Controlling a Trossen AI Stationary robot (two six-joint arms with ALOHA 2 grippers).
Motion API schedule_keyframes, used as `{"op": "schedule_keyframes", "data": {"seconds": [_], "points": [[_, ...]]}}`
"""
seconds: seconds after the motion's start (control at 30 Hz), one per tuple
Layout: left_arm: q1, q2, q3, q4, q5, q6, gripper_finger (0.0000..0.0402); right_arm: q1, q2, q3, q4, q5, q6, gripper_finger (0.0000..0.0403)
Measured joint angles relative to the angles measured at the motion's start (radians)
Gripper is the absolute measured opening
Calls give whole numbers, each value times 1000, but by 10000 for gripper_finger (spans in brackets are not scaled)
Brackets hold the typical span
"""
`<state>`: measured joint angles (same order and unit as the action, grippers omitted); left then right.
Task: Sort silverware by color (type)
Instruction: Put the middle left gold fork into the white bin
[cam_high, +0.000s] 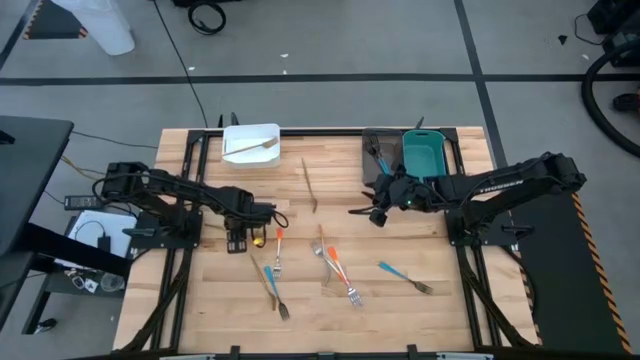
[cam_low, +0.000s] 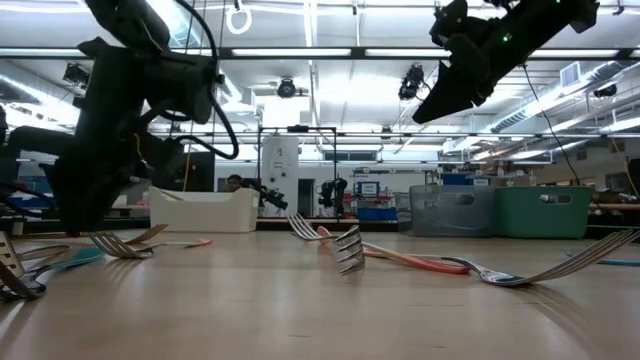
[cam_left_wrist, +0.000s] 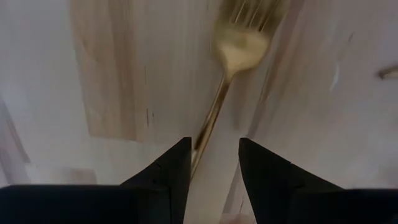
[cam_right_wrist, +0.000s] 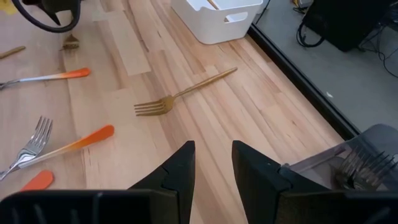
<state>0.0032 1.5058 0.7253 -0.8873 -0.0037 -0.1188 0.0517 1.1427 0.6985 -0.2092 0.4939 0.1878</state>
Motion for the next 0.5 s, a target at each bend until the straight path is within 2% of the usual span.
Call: {"op": "schedule_keyframes", "data": {"seconds": [0.17, 0.5], "points": [[-1, 0, -8, 19, -34, 0, 142, 0, 0, -31, 36, 0, 3, 116], [0, 0, -8, 44, -33, 17, 141, 0, 0, -68, 125, -52, -2, 116]]}}
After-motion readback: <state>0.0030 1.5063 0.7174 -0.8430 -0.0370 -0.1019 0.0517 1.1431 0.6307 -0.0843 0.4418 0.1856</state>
